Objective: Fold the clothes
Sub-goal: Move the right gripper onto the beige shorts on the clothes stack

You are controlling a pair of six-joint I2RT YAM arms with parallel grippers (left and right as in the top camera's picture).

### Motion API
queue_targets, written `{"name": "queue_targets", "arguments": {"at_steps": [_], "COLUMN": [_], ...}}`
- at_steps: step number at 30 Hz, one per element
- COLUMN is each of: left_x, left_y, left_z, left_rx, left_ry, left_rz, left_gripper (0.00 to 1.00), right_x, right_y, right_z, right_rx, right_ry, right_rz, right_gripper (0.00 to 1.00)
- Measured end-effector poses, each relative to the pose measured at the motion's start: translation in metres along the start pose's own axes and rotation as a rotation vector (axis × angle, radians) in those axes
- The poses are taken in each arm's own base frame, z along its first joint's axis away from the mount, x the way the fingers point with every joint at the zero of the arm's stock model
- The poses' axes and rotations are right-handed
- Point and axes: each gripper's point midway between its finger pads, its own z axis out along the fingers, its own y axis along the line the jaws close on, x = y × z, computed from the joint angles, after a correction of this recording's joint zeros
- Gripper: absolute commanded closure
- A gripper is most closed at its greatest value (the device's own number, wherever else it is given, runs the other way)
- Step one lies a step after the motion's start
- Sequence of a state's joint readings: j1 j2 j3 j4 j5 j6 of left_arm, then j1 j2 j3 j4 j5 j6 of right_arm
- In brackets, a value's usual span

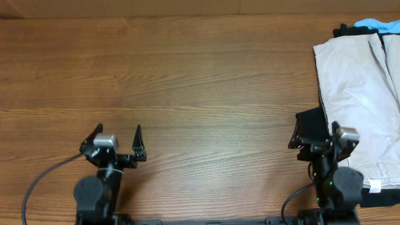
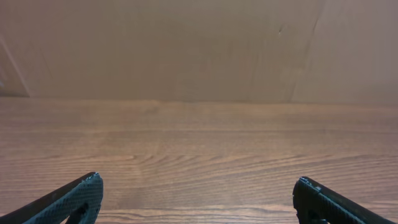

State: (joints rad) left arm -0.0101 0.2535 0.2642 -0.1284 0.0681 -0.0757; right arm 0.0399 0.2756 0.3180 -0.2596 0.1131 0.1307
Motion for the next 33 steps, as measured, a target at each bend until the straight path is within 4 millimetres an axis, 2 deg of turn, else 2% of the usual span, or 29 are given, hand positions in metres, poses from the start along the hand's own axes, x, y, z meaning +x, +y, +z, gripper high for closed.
{"name": "queue_targets", "arguments": {"at_steps": [6, 12, 19, 23, 28, 33], "left_x": [-0.008, -0.007, -0.006, 0.001, 0.004, 0.004], "left_y": [0.000, 0.001, -0.009, -0.011, -0.012, -0.012], "left_z": [0.020, 0.040, 0.059, 0.063, 0.064, 0.064], "left_rx": [-0.013, -0.026, 0.031, 0.044, 0.050, 0.051], "left_ry": [0.186, 0.399, 0.540, 0.571, 0.583, 0.583], "left_rz": [-0.013, -0.028, -0.056, -0.064, -0.068, -0.068], "left_gripper": [0.00, 0.00, 0.00, 0.00, 0.00, 0.00], "right_x": [-0.031, -0.036, -0.011, 0.001, 0.038, 0.076], "right_y": [0.005, 0.001, -0.020, -0.030, -0.073, -0.112], "right_z": [0.017, 0.053, 0.112, 0.138, 0.156, 0.172], "right_rx": [0.049, 0.127, 0.206, 0.238, 0.400, 0.513], "right_ry": [0.168, 0.416, 0.633, 0.643, 0.733, 0.802], "right_rz": [-0.018, -0.035, -0.020, -0.060, -0.114, -0.134], "right_gripper": [0.00, 0.00, 0.00, 0.01, 0.05, 0.14]}}
